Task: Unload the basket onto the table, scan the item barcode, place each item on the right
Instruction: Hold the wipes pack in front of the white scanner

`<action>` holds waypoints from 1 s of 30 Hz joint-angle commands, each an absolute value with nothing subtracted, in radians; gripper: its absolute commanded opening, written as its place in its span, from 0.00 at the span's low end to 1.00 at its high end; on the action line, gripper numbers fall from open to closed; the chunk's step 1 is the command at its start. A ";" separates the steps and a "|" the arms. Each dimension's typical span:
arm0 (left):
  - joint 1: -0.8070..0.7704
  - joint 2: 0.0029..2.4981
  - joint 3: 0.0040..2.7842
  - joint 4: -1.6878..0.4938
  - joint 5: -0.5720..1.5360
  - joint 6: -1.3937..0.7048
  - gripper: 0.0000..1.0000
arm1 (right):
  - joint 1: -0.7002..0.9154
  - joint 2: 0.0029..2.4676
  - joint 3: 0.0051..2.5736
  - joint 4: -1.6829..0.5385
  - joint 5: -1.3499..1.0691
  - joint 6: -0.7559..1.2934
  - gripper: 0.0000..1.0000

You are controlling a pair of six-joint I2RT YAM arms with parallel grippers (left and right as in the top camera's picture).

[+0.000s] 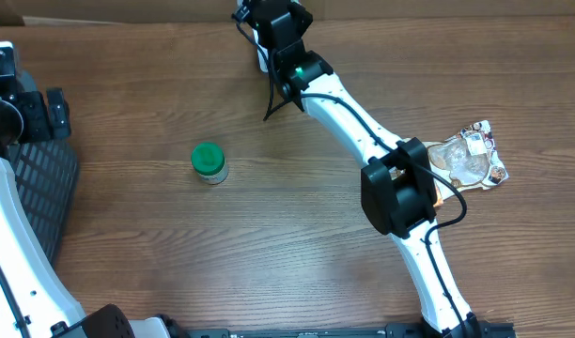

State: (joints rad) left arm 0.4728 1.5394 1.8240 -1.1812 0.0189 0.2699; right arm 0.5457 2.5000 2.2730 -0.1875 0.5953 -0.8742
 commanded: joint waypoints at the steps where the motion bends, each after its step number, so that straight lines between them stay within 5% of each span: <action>1: 0.471 1.545 1.828 -1.177 0.019 0.292 1.00 | 0.543 2.505 2.301 -0.159 0.643 -0.915 0.04; 18: 0.471 1.545 1.828 -1.178 0.019 0.292 1.00 | 0.551 2.503 2.301 -0.181 0.643 -0.909 0.04; 30: 0.471 1.545 1.828 -1.177 0.019 0.292 1.00 | 0.550 2.334 2.301 -0.369 0.593 -0.540 0.04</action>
